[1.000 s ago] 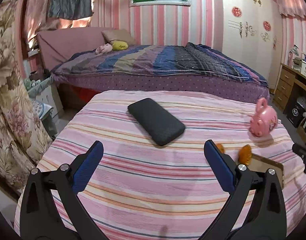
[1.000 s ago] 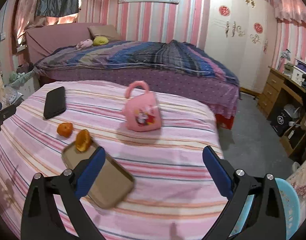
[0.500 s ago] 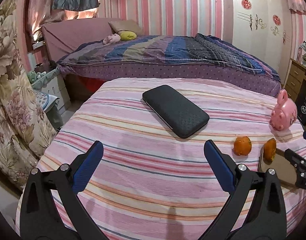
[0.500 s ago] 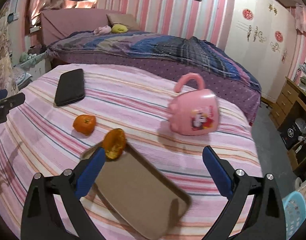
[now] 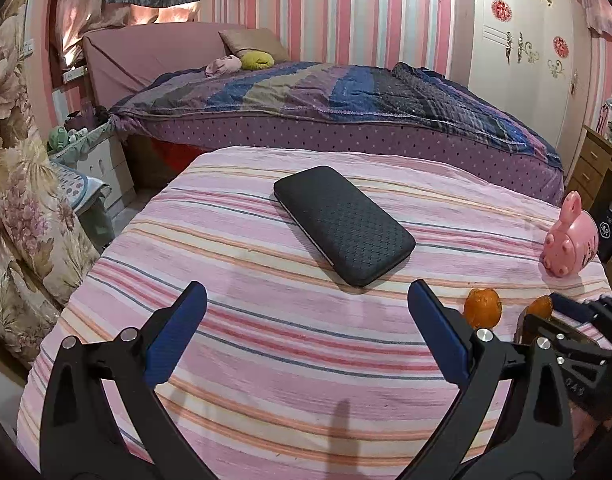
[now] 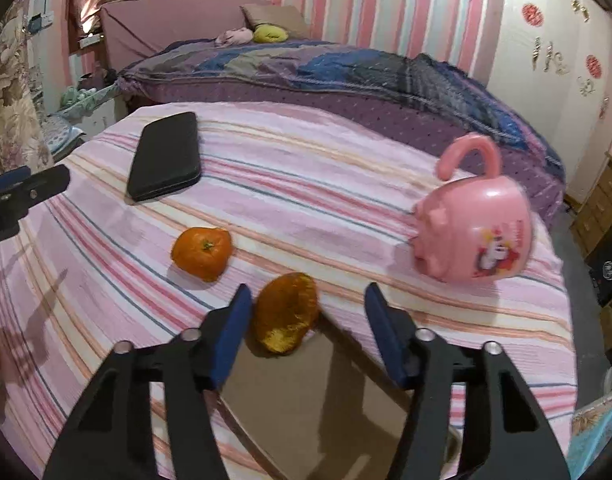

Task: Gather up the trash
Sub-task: 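Grasp the peeled orange with the right tool while left grasps the whole orange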

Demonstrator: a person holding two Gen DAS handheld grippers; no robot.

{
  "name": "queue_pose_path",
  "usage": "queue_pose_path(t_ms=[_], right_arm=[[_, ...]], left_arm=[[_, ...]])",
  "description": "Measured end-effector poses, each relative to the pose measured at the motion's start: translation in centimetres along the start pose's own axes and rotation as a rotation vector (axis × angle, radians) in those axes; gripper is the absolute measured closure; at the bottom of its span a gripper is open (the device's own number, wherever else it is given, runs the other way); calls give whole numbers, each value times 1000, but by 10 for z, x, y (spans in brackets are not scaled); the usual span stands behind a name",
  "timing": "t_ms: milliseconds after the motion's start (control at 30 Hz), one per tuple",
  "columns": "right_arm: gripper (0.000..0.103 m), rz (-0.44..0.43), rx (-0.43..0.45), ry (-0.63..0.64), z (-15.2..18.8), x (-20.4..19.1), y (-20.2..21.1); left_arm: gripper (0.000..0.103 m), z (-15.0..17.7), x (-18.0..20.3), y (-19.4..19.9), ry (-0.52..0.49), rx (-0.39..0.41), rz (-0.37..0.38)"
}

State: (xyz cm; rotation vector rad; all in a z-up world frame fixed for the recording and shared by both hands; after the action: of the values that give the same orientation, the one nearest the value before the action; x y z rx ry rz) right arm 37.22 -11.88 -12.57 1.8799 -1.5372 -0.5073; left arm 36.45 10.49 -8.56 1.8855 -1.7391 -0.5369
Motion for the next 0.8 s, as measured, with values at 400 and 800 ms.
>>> queue_pose_path(t_ms=[400,800], right_arm=[[76,68,48,-5,13,25,22],[76,105,35,-77,28,78,45]], left_arm=[[6,9,55,-9,-58,-44,60],[20,25,118,-35,-89,-146,194]])
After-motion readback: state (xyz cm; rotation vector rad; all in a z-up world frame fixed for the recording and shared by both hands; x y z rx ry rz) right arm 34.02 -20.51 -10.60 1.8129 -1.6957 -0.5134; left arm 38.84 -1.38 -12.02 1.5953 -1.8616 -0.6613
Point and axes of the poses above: each gripper's, at about its wrist camera, not at the fingertips, and y roughly against the way its jaws point, x to its right, z to its underside, the point moved 10 cm from there along -y, roughly the way its jaws point, and after that the axes turned 4 degrees about z, right-handed, at the moved point
